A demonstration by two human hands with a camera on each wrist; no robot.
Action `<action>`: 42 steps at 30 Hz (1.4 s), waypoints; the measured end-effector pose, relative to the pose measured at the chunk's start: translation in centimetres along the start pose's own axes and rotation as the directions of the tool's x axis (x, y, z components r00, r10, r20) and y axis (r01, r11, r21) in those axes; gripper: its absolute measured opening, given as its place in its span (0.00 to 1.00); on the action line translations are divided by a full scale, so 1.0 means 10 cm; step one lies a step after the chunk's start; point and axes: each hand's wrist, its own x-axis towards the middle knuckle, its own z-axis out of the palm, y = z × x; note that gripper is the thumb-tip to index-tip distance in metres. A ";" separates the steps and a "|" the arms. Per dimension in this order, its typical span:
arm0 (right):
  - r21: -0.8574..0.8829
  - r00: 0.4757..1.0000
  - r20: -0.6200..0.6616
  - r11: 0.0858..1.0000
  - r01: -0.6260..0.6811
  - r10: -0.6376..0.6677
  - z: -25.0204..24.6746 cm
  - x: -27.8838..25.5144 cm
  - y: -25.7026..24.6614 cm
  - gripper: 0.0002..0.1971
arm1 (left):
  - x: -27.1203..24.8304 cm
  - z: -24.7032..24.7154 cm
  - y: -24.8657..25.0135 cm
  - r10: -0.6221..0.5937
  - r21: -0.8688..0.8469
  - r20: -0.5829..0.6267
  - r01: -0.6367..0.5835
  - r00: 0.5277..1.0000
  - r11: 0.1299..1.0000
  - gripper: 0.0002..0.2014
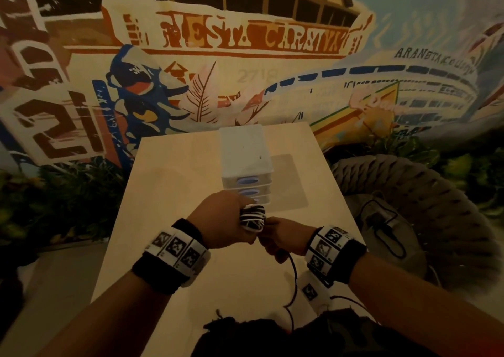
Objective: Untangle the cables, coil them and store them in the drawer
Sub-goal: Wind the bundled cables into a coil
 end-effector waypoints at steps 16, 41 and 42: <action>0.239 0.993 -0.073 0.969 -0.068 0.088 -0.12 0.03 0.12 0.20 | 0.07 0.41 0.03 -0.179 0.248 0.095 0.151 0.979 0.957 0.16; -0.384 0.945 0.169 0.902 -0.198 0.279 -0.27 0.05 -0.09 0.16 | 0.11 0.55 0.19 -0.272 0.428 0.285 0.132 0.919 0.894 0.10; -0.436 0.947 0.161 0.881 -0.183 0.276 -0.24 0.05 -0.12 0.15 | 0.11 0.56 0.22 -0.277 0.463 0.294 0.118 0.915 0.879 0.10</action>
